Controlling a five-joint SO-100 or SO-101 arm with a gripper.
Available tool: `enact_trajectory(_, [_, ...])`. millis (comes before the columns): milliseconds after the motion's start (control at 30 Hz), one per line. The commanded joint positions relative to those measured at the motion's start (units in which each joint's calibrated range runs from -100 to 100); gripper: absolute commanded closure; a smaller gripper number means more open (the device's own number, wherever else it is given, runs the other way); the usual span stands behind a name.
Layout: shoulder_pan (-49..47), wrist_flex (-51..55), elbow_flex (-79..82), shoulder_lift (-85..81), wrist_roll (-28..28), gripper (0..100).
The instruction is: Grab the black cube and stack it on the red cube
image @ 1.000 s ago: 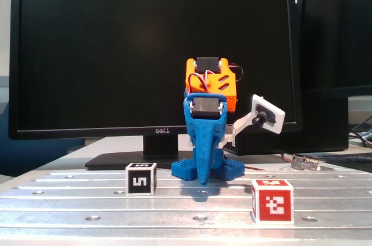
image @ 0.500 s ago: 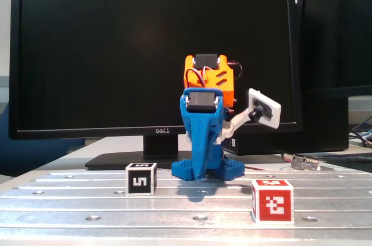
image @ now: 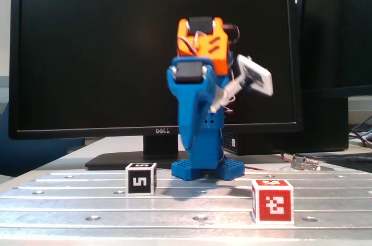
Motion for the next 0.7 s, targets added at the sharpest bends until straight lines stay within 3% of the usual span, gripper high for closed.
enact_trajectory(0, [3.57, 0.35, -9.0, 8.5, -4.19, 99])
enact_trajectory(367, [12.43, 4.8, -11.45, 14.44, -23.6, 99])
enact_trajectory(667, [19.44, 9.41, -11.54, 14.52, -25.5, 99])
